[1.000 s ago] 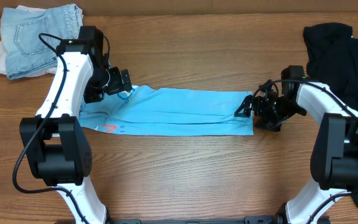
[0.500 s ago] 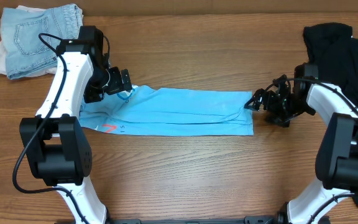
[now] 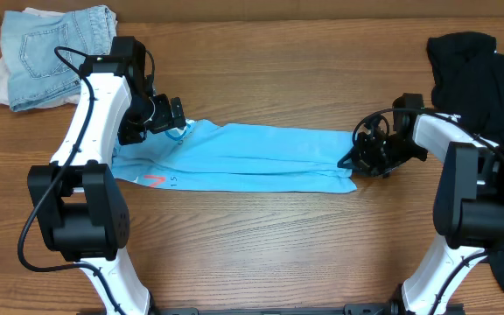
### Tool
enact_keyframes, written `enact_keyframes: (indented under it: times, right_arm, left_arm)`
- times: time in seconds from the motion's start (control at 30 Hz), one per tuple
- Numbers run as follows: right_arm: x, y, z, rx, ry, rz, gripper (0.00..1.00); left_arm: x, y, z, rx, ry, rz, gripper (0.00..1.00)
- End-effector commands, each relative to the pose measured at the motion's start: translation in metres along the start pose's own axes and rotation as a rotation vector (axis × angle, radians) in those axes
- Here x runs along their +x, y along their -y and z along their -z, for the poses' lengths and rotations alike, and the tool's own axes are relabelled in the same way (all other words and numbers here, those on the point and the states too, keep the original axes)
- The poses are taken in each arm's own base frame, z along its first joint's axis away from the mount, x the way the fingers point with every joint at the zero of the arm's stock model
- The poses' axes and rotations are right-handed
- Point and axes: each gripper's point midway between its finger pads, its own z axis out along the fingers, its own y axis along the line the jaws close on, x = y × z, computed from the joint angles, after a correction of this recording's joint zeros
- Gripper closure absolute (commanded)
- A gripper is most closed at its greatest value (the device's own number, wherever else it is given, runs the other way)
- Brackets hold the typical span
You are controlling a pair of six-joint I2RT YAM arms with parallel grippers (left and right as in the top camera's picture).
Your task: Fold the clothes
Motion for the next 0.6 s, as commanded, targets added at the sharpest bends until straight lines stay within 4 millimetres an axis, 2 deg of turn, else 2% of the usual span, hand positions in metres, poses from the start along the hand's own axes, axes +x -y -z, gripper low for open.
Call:
enact_keyframes:
  times: [0.0, 0.13, 0.23, 0.3, 0.4, 0.57]
  right_arm:
    - [-0.017, 0.041, 0.014, 0.194, 0.042, -0.079, 0.96]
    - [-0.036, 0.048, 0.053, 0.265, 0.093, -0.119, 0.96]
    - [-0.047, 0.059, 0.093, 0.363, 0.158, -0.201, 0.96]
    - [-0.051, 0.058, 0.117, 0.391, 0.200, -0.224, 0.96]
    - [-0.053, 0.043, 0.146, 0.393, 0.259, -0.215, 0.96]
    - [-0.048, 0.015, 0.167, 0.379, 0.330, -0.169, 0.96]
  left_arm:
    - [-0.004, -0.002, 0.000, -0.008, 0.008, -0.001, 0.00]
    - [-0.004, -0.002, 0.000, -0.008, 0.009, -0.001, 0.00]
    - [-0.004, -0.002, 0.000, -0.008, 0.008, -0.001, 0.00]
    - [-0.004, -0.002, 0.000, -0.008, 0.008, -0.001, 0.00]
    - [-0.004, -0.002, 0.000, -0.008, 0.009, -0.001, 0.00]
    - [-0.005, -0.002, 0.000, -0.006, 0.015, -0.001, 0.00]
